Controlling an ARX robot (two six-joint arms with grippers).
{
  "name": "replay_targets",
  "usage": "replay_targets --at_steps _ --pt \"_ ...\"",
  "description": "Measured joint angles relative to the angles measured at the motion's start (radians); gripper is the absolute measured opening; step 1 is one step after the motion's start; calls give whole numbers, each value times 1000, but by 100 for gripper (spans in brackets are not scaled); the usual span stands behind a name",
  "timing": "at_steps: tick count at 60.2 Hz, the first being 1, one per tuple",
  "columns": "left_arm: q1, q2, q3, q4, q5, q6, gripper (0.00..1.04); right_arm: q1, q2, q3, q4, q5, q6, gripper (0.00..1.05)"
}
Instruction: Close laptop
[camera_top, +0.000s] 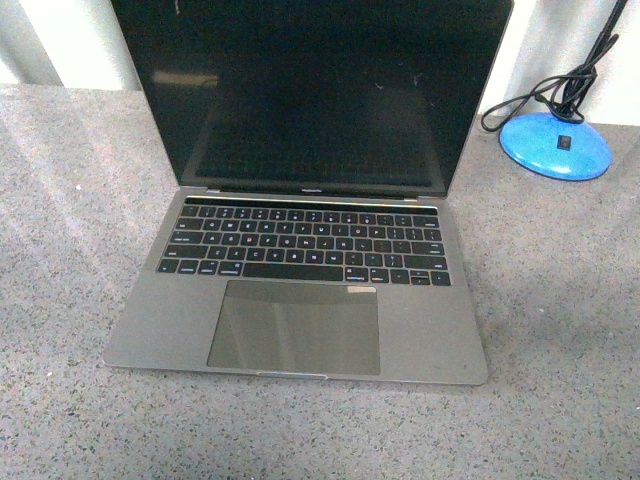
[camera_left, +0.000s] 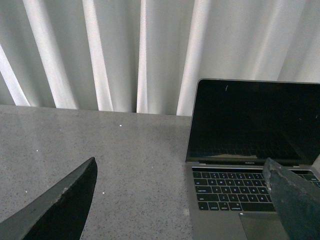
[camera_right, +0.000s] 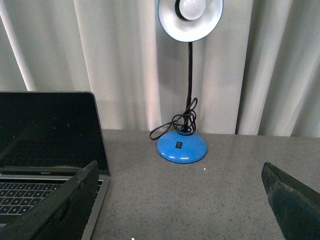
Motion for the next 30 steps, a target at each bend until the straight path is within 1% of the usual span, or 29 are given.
replay_targets --at_steps 30 --pt "0 0 0 0 0 0 98 0 0 0 0 0 0 95"
